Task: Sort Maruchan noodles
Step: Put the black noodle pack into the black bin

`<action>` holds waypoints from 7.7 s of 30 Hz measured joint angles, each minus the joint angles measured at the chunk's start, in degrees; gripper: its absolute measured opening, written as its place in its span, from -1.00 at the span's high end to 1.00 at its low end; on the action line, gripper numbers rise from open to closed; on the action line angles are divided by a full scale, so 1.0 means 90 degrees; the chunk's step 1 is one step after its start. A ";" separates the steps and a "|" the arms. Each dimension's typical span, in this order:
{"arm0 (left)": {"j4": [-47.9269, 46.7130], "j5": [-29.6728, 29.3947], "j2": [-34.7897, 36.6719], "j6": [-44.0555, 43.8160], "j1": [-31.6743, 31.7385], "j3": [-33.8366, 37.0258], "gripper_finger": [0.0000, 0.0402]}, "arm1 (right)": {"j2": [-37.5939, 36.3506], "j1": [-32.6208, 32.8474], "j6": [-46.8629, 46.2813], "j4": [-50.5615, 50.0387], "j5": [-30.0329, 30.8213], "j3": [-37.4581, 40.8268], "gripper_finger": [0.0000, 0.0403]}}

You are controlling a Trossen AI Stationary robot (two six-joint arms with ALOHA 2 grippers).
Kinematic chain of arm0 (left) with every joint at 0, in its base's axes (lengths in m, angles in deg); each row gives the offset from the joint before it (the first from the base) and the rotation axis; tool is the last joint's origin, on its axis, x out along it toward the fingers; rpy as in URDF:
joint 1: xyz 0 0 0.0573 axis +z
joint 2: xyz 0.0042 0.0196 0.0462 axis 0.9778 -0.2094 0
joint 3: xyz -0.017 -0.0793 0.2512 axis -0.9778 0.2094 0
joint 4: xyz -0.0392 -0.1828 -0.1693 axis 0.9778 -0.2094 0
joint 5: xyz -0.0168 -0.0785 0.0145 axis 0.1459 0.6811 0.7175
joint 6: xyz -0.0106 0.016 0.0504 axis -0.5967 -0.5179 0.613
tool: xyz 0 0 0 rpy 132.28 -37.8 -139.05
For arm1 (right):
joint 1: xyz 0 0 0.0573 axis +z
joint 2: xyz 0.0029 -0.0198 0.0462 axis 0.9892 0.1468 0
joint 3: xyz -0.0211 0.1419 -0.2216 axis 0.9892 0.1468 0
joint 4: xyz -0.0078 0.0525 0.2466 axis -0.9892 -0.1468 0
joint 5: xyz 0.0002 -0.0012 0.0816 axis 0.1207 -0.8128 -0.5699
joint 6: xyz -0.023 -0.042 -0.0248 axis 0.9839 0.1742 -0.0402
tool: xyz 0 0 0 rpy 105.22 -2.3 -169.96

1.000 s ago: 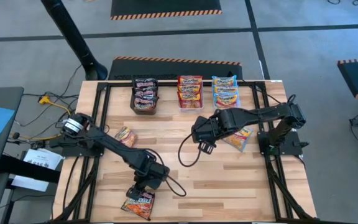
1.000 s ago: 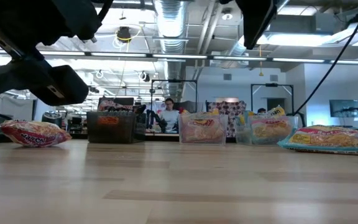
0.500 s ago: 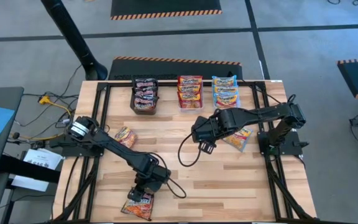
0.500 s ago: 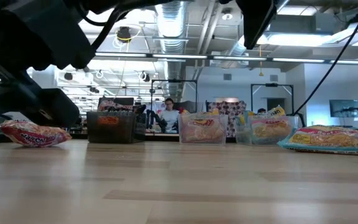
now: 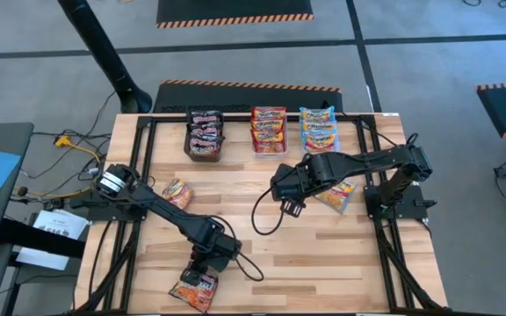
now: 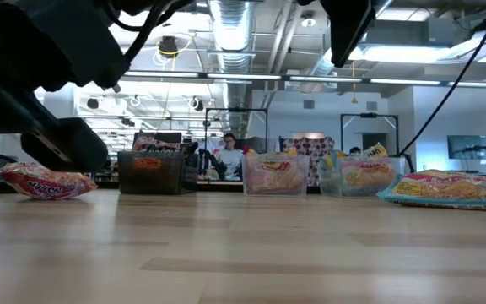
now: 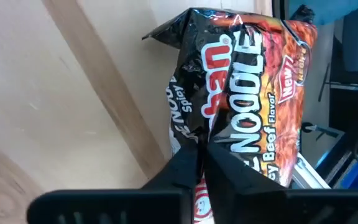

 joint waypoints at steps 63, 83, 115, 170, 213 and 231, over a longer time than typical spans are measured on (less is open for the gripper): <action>-0.2095 -0.0730 0.0036 0.2918 0.4585 -0.0286 0.97 | 0.0000 -0.0036 -0.0008 -0.0338 0.0015 0.0000 0.32; -0.3064 -0.1740 0.0036 0.2584 0.4636 -0.1275 0.38 | 0.0000 -0.0036 0.0092 -0.0029 0.0017 0.0000 0.32; -0.5287 -0.1818 0.0341 0.0312 0.3373 -0.1671 0.37 | 0.0000 -0.0024 0.0442 -0.0005 0.0014 0.0000 0.32; -0.1845 -0.2862 0.3826 -0.4306 0.1785 0.1419 0.29 | 0.0005 -0.0019 0.0440 0.0216 0.0017 0.0002 0.32; 0.1781 -0.3744 0.3854 -0.6162 0.1933 0.3704 0.30 | 0.0051 -0.0019 0.0418 0.0366 -0.0005 0.0000 0.32; 0.1764 -0.3824 0.3854 -0.5832 0.1933 0.3708 0.98 | 0.0047 0.0205 -0.0759 0.1107 -0.1000 0.0555 0.32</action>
